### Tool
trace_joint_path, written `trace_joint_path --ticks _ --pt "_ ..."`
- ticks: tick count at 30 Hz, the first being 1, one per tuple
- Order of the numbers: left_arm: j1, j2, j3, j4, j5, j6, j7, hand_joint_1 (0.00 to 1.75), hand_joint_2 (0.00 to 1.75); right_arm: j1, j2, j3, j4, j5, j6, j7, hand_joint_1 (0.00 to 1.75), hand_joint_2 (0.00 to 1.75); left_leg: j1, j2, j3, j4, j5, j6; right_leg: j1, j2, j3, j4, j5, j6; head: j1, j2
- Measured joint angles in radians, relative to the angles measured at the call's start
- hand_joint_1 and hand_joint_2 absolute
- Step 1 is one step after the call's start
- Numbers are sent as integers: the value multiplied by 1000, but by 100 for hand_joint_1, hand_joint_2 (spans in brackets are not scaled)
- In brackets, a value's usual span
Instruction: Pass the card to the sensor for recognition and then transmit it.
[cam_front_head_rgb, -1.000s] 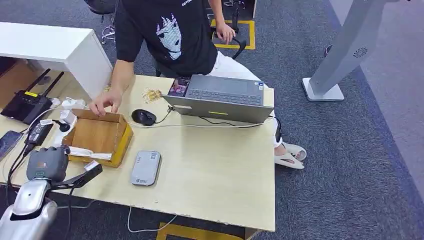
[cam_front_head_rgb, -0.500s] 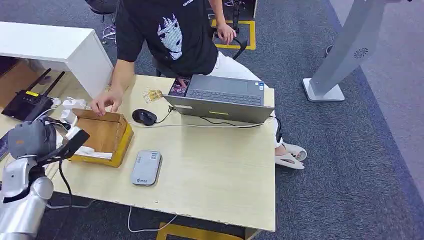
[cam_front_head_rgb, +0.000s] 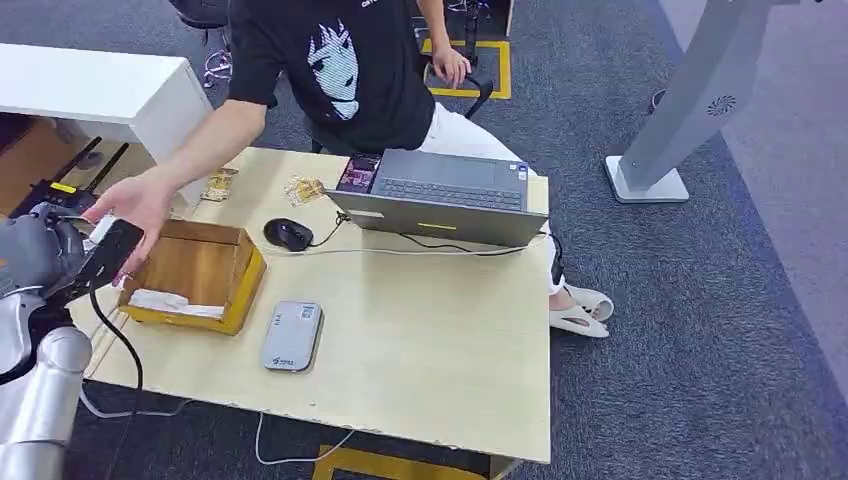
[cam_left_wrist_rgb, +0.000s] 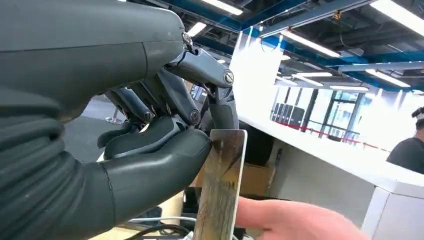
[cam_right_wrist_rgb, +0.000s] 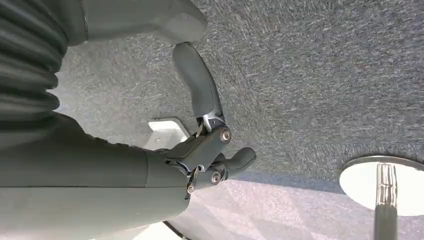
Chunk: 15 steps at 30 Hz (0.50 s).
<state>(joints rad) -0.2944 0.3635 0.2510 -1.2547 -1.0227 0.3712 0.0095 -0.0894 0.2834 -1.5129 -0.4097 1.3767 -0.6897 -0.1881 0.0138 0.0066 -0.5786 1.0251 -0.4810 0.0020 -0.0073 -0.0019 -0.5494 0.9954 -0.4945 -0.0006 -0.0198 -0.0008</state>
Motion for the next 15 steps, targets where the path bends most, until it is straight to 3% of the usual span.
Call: trace_joint_path --ticks 12,13,14,15 --pt "-6 0 14 0 -18 1 -2 175 175 -1 0 0 0 2 0 -10 0 175 0 0 0 0 0 0 0 0 0 0 0 0 0 0" --pt "-6 0 14 0 -19 1 -2 42 175 -1 0 0 0 2 0 -12 0 175 0 0 0 0 0 0 0 0 0 0 0 0 0 0" --pt "-6 0 14 0 -19 1 -3 0 175 -1 0 0 0 2 0 -15 0 175 0 0 0 0 0 0 0 0 0 0 0 0 0 0" --pt "-6 -1 14 0 -20 1 -3 0 175 -1 0 0 0 2 0 -17 0 175 0 0 0 0 0 0 0 0 0 0 0 0 0 0"
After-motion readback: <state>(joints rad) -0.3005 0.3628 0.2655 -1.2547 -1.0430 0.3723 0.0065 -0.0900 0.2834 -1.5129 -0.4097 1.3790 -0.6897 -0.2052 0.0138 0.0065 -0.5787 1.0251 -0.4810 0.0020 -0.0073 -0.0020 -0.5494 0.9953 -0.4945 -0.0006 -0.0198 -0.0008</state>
